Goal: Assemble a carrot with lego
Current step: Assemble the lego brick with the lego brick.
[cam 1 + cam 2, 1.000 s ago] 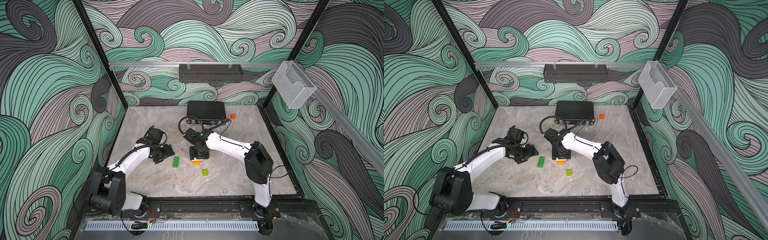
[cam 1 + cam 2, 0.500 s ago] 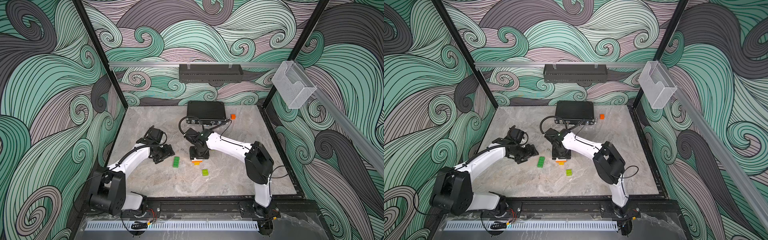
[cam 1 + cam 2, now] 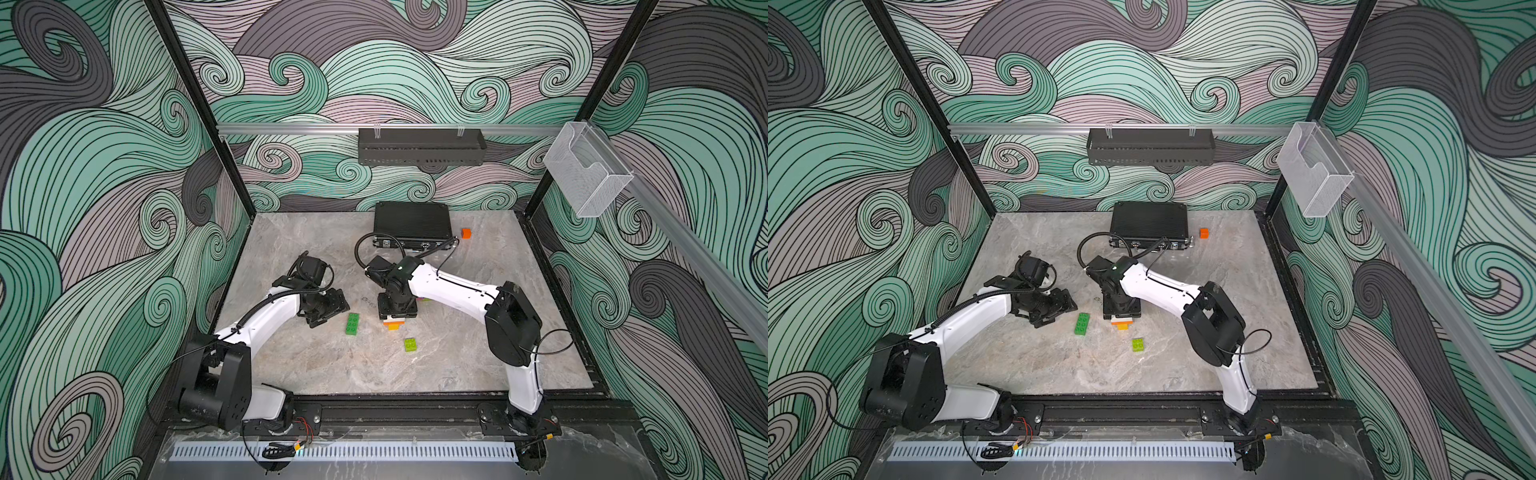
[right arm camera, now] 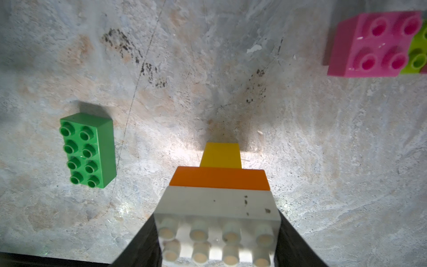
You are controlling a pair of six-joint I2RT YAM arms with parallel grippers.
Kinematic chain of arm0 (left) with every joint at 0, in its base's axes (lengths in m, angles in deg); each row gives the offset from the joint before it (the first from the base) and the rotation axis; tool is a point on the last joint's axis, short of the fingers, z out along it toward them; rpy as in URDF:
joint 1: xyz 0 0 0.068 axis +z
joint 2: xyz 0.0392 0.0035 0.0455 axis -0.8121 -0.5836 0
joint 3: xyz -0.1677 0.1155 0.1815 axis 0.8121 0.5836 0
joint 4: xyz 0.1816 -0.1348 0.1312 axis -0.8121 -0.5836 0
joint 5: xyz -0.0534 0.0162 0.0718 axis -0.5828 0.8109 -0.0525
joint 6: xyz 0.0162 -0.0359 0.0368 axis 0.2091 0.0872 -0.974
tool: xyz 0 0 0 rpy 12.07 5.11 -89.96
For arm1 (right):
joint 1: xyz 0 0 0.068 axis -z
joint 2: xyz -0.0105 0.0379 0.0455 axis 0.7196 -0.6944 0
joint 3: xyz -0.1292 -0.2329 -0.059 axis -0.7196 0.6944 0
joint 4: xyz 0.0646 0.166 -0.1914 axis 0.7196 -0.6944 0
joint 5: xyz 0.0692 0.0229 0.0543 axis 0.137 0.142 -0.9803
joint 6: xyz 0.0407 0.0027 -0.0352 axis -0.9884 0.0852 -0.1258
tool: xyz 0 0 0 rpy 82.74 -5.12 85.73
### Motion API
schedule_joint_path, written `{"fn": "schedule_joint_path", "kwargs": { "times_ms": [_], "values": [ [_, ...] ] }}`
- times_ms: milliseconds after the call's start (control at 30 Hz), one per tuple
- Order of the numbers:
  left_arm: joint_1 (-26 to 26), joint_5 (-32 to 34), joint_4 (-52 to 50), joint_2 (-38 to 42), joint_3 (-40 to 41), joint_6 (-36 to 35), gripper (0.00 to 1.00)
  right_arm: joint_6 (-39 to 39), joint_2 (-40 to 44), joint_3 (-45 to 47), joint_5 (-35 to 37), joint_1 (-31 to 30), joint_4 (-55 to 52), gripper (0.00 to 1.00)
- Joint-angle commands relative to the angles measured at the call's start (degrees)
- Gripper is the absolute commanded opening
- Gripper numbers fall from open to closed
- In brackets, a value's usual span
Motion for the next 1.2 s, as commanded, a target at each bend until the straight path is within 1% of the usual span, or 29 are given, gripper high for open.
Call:
{"fn": "schedule_joint_path", "kwargs": {
  "times_ms": [0,133,267,400,600,733,800,867,1000,1100,1167],
  "values": [
    [-0.19,0.36,-0.63,-1.00,-1.87,-0.30,0.80,0.46,-5.31,2.10,0.71,-0.50,-0.51,0.48],
    [-0.13,0.37,-0.65,-0.84,-1.83,-0.34,0.80,0.56,-5.03,1.73,1.37,-0.51,-0.63,0.50],
    [-0.14,0.63,-0.88,-0.38,-1.79,-0.38,0.80,0.40,-3.18,0.95,1.53,-0.59,-0.64,0.63],
    [-0.16,0.80,-1.00,-0.09,-1.81,-0.45,0.80,0.38,-0.75,-0.17,2.15,-0.55,-0.63,0.73],
    [-0.17,0.72,-1.09,0.01,-2.12,-0.37,0.80,0.74,0.71,-1.86,1.97,-0.59,-0.65,0.80],
    [-0.33,0.52,-1.11,-0.05,-1.79,-0.30,0.80,1.18,1.85,-2.93,1.82,-0.59,-0.66,0.87],
    [-0.90,-0.58,-0.39,-0.41,-1.16,-0.39,0.80,1.01,3.15,-3.15,2.05,-0.52,-0.63,0.89],
    [-2.17,0.12,-0.82,-1.84,-1.07,0.25,0.80,0.76,5.06,-3.15,2.83,-0.50,-0.63,0.90],
    [-3.41,1.95,-1.97,-5.90,-1.94,2.39,0.72,0.72,9.40,-2.37,4.09,-0.26,-0.63,0.91],
    [-3.75,5.91,-4.25,-8.98,-4.09,2.87,0.63,0.66,13.07,-1.04,4.89,0.10,-0.76,0.91],
    [-3.86,9.16,-6.64,-11.10,-5.76,3.00,0.54,0.66,15.57,-0.01,5.24,0.54,-0.77,0.91]
  ]
}}
